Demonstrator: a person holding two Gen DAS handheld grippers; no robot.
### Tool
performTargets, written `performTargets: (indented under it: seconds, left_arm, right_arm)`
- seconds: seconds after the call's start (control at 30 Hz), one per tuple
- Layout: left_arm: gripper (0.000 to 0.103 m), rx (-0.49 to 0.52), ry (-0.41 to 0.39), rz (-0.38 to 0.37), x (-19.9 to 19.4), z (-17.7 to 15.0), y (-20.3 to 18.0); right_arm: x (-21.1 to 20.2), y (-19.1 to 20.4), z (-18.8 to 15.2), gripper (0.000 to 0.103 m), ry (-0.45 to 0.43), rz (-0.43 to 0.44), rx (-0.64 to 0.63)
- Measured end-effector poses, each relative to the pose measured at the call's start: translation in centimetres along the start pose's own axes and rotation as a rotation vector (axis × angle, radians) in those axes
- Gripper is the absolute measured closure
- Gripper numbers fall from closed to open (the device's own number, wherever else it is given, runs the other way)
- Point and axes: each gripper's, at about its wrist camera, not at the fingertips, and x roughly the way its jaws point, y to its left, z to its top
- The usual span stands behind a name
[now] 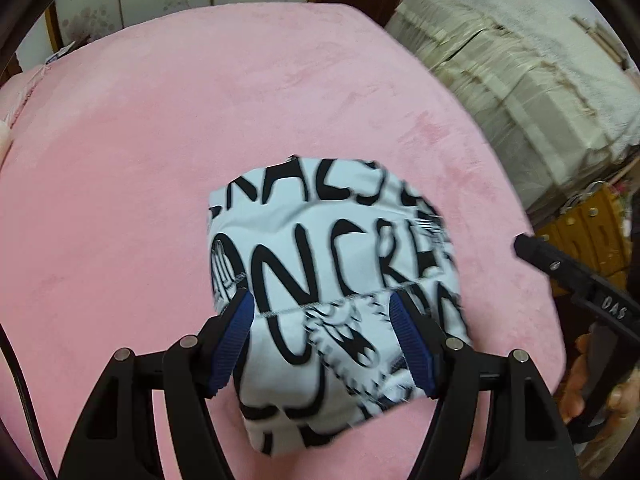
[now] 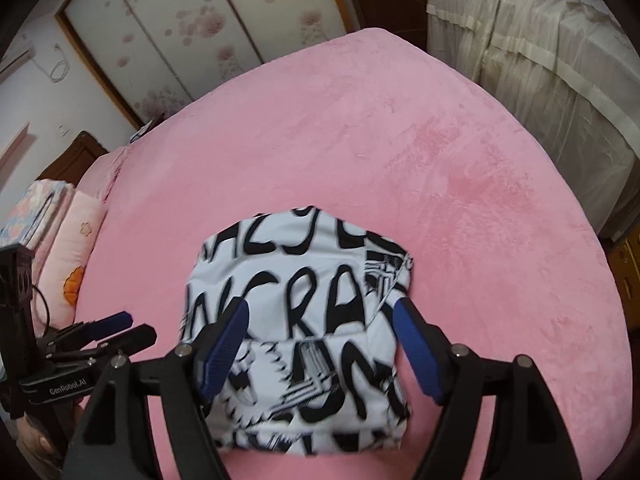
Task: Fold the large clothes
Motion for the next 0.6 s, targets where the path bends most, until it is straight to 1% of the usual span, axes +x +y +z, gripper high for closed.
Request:
performTargets:
  seconds: [0.03, 0.1, 0.13, 0.17, 0.23, 0.27, 0.3, 0.4, 0.47, 0.53, 0.6]
  left_arm:
    - [0.034, 0.001, -0.007, -0.014, -0.7, -0.2, -0.1]
    - [0.033, -0.006, -0.021, -0.034, -2.2, -0.5, -0.2]
    - [0.03, -0.012, -0.025, -0.045, -2.7, -0.7, -0.2]
    - [0.029, -0.02, -0.026, -0.055, -3.2, -0.9, -0.1]
    - [0.027, -0.037, -0.021, -0.071, -3.8, -1.3, 0.1]
    - [0.026, -0.038, -0.01, -0.076, -3.9, -1.4, 0.1]
    - [0.024, -0.039, 0.001, -0.075, -3.9, -1.6, 0.1]
    - [0.023, -0.06, -0.003, -0.036, -4.0, -2.1, 0.6]
    - [0.019, -0.089, 0.002, -0.03, -3.5, -2.5, 1.3]
    - [0.013, -0.123, 0.023, -0.03, -2.6, -3.0, 2.0]
    - [0.013, -0.156, 0.057, -0.026, -1.3, -3.6, 2.7]
  right_arm:
    - [-0.6, 0.4, -0.2, 0.023, 0.002, 0.004, -0.005]
    - [-1.9, 1.1, -0.6, 0.022, -0.004, 0.006, -0.022]
    - [-2.4, 1.4, -0.7, 0.022, -0.005, 0.006, -0.031]
    - [-2.8, 1.5, -0.8, 0.022, -0.004, 0.007, -0.037]
    - [-3.5, 1.8, -1.1, 0.021, 0.002, 0.023, -0.041]
    - [-3.6, 1.9, -1.1, 0.017, 0.008, 0.032, -0.041]
    - [-3.6, 1.9, -1.3, 0.016, 0.014, 0.036, -0.041]
    - [-3.4, 1.6, -1.7, 0.016, 0.034, 0.031, -0.043]
    - [-2.9, 1.1, -2.0, 0.016, 0.05, 0.035, -0.031]
    - [-2.1, 0.4, -2.5, 0.016, 0.07, 0.042, -0.014]
    - [-1.3, -0.2, -3.1, 0.016, 0.094, 0.038, -0.001]
